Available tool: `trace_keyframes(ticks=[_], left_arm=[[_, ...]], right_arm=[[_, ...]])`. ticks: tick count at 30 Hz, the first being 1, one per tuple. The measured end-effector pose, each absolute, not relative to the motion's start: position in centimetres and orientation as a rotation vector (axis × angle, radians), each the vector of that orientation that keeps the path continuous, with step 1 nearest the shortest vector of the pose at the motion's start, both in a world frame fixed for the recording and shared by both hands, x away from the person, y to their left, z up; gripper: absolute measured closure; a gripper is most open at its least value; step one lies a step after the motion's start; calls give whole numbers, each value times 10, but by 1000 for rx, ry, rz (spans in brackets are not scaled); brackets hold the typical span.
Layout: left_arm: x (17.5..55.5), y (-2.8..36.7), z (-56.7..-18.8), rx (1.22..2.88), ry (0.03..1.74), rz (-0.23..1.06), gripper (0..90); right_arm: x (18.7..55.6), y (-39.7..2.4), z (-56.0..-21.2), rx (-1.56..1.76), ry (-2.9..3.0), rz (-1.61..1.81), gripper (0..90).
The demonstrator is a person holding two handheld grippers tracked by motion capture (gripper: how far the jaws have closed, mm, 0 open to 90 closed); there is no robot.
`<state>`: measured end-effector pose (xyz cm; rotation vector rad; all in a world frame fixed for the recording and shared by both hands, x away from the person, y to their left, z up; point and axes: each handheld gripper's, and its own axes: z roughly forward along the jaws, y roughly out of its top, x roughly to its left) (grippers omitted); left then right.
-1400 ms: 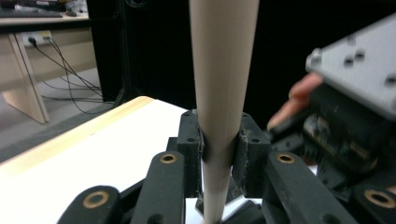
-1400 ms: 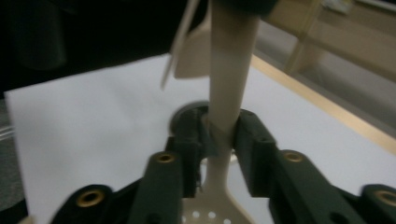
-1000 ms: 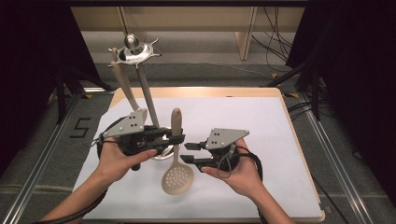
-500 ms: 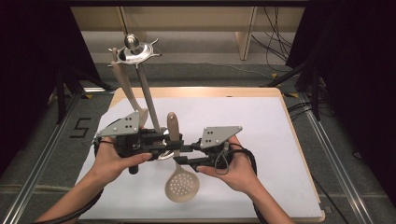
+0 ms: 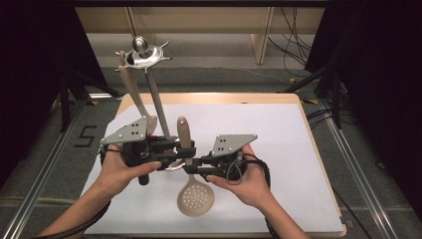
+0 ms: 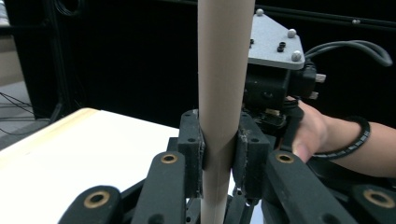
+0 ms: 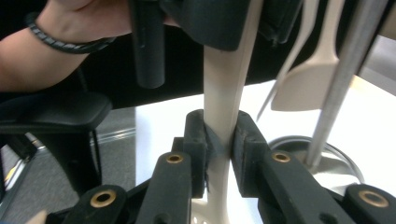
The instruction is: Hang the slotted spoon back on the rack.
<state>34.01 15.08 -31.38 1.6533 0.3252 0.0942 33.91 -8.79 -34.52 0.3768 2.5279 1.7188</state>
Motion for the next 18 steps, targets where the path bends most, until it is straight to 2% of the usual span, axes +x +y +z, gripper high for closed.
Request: trace_keyframes(ticks=[4, 7, 10, 15, 18], left_arm=[[339, 150, -316, 1650, 343, 187, 614], [338, 149, -318, 1659, 353, 233, 584], [337, 149, -319, 1664, 350, 245, 603], [338, 150, -319, 1668, 352, 252, 713], [337, 152, -320, 1663, 358, 228, 737]], right_arm=[[336, -87, -342, 507, 2480, 1683, 790], [335, -87, -339, 595, 2469, 1668, 790], [336, -85, -339, 600, 2460, 1651, 791], [336, -79, -340, 609, 2441, 1647, 790], [335, -77, -341, 593, 2439, 1646, 788]])
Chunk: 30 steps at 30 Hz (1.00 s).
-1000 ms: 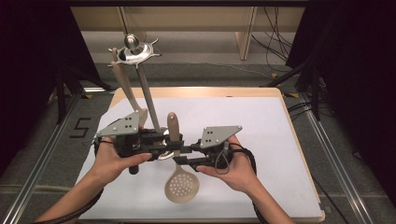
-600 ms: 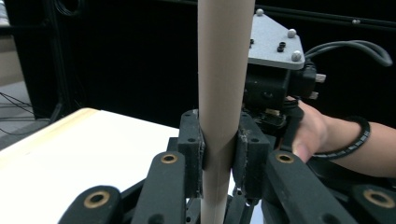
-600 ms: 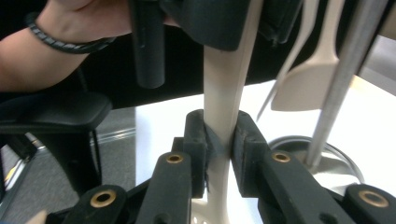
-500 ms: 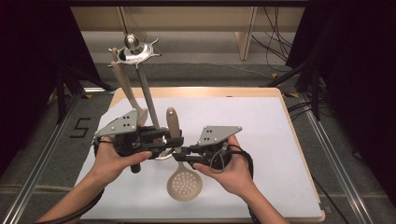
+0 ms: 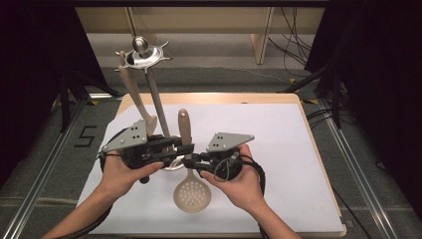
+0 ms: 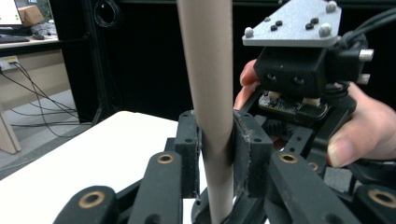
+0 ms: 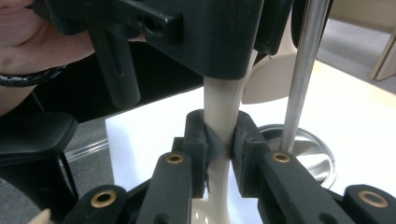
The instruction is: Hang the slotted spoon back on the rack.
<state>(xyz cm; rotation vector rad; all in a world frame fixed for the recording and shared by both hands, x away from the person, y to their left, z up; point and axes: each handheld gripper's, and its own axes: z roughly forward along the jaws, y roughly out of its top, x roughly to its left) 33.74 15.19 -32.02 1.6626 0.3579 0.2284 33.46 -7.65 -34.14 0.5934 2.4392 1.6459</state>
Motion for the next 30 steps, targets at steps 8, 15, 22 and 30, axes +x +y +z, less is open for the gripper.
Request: trace_keyframes(ticks=[8, 15, 22, 30], left_arm=[[337, 160, -320, 1684, 335, 266, 753], [342, 169, -319, 1665, 352, 277, 753], [345, 177, -317, 1660, 380, 293, 753], [347, 181, -316, 1657, 393, 304, 753]], right_arm=[[334, -83, -339, 562, 2385, 1614, 613], [335, -110, -347, 641, 2322, 1545, 579], [337, -139, -363, 770, 2297, 1483, 581], [339, -153, -378, 891, 2281, 1452, 583]])
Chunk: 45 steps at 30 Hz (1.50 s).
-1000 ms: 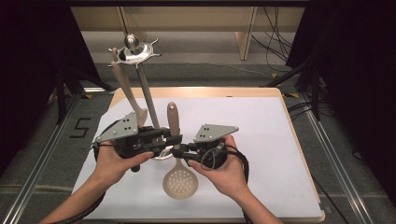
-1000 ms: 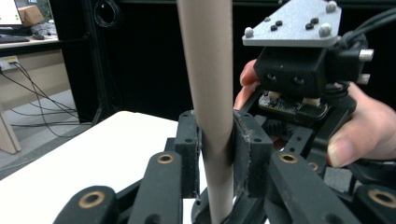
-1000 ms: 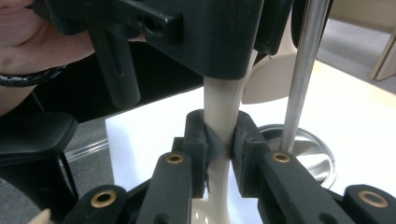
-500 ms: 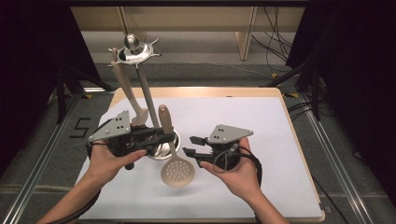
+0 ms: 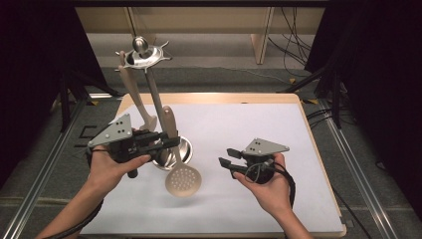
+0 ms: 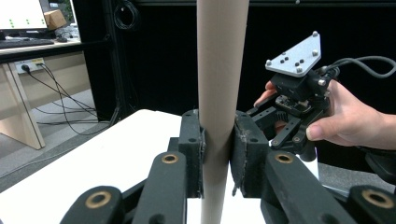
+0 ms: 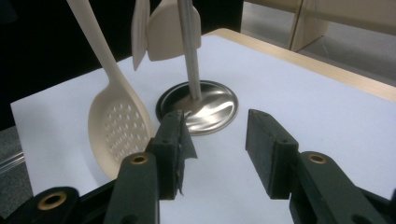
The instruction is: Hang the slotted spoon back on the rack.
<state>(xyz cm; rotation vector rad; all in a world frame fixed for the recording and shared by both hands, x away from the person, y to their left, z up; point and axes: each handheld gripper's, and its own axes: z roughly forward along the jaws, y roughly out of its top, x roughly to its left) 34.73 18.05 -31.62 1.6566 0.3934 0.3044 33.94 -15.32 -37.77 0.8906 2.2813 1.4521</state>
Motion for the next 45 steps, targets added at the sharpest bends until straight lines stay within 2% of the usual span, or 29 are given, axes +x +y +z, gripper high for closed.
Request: trace_keyframes(ticks=[21, 45], left_arm=[[354, 194, -308, 1634, 443, 367, 753], [362, 204, -299, 1621, 475, 405, 753]], right_arm=[[335, -173, -388, 1003, 2232, 1409, 577], [336, -181, -393, 978, 2228, 1392, 573]])
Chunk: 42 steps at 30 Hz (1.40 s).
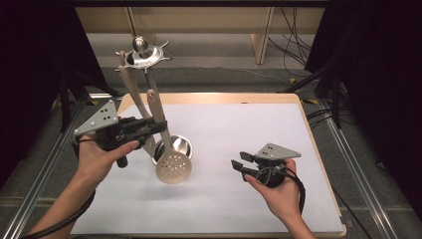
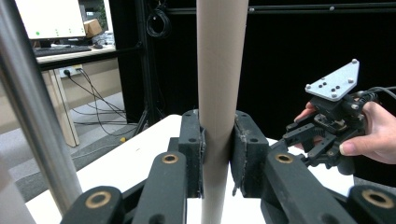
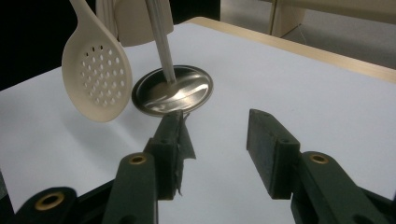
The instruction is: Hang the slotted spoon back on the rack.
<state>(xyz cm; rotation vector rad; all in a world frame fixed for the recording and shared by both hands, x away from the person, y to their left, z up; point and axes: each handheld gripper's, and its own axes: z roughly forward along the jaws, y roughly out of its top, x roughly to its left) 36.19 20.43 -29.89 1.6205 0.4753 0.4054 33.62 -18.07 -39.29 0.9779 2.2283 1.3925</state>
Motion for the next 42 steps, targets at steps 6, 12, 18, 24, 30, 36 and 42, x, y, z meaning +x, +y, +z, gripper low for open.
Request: trace_keyframes(ticks=[6, 12, 18, 24, 30, 36, 42], left_arm=[[366, 207, -296, 1624, 484, 417, 753], [367, 208, -295, 1622, 483, 419, 753], [368, 208, -293, 1619, 485, 422, 754], [370, 209, -290, 1616, 486, 429, 754], [372, 210, -288, 1612, 496, 430, 754], [374, 210, -286, 1613, 496, 429, 754], [377, 209, -283, 1618, 495, 418, 754]], right_arm=[[336, -181, -393, 977, 2228, 1393, 571], [336, -181, -393, 979, 2225, 1393, 569], [336, -180, -393, 997, 2232, 1397, 566], [336, -180, -393, 997, 2229, 1396, 562], [337, -180, -395, 977, 2218, 1411, 561], [336, -179, -395, 1002, 2227, 1407, 560], [337, -179, -396, 980, 2217, 1425, 559]])
